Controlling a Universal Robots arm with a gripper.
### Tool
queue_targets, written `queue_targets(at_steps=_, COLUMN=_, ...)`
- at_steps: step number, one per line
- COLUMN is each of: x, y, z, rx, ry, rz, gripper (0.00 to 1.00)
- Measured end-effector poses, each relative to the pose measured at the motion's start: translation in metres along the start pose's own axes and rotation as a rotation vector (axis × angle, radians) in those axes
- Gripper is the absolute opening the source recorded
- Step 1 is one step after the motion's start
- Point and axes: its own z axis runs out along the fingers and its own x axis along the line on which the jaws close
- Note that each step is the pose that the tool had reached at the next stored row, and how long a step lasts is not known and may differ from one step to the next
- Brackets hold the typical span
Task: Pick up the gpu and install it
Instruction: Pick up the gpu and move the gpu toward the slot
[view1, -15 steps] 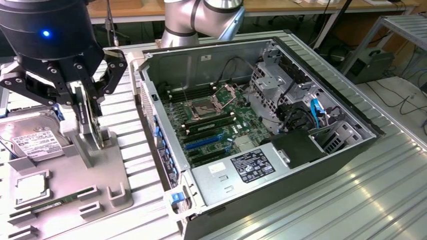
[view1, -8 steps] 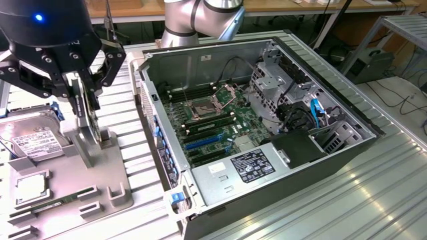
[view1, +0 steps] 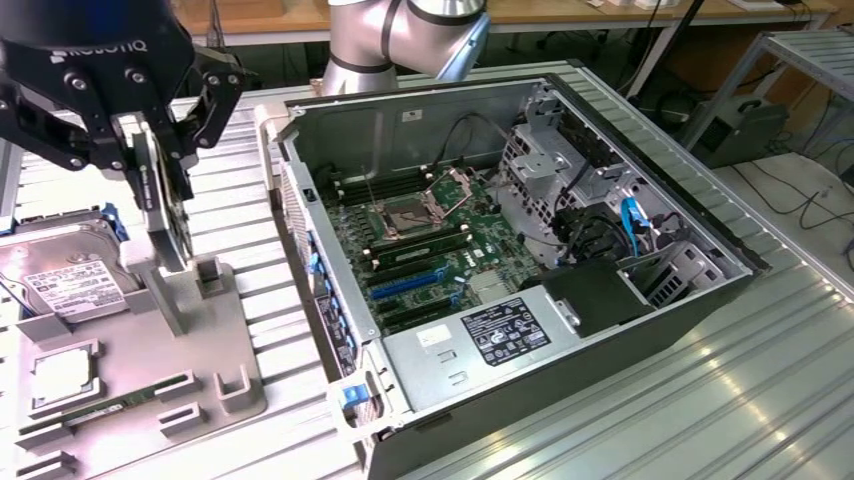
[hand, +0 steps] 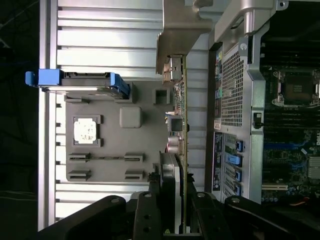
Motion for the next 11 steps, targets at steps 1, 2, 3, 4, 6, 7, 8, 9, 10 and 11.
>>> queue_targets(at_steps=1, x=0.0000, y=0.0001, z=-0.0021, rx=0.0000, ry=-0.0001, rz=0.000, gripper=0.28)
queue_targets(at_steps=2, x=-0.0001, y=0.0002, z=-0.0038, rx=0.0000, ry=0.0000, rz=0.000, gripper=0.28)
queue_targets(at_steps=3, x=-0.0001, y=0.0002, z=-0.0047, rx=0.0000, ry=0.0000, rz=0.000, gripper=0.28)
queue_targets(at_steps=4, x=-0.0001, y=0.0002, z=-0.0047, rx=-0.0001, ry=-0.0002, rz=0.000, gripper=0.28)
queue_targets(at_steps=6, x=-0.0001, y=0.0002, z=-0.0047, rx=-0.0001, ry=-0.0001, rz=0.000, gripper=0.28)
queue_targets(at_steps=7, x=-0.0001, y=0.0002, z=-0.0047, rx=-0.0001, ry=-0.0001, rz=0.000, gripper=0.28)
queue_targets(at_steps=8, x=-0.0001, y=0.0002, z=-0.0048, rx=-0.0001, ry=0.0000, rz=0.000, gripper=0.28)
queue_targets(at_steps=9, x=-0.0001, y=0.0002, z=-0.0048, rx=-0.0001, ry=0.0000, rz=0.000, gripper=0.28)
queue_targets(at_steps=10, x=-0.0003, y=0.0002, z=-0.0049, rx=0.0000, ry=0.0001, rz=0.000, gripper=0.28)
queue_targets(at_steps=11, x=-0.0016, y=0.0002, z=-0.0049, rx=0.0000, ry=0.0002, rz=0.000, gripper=0.28)
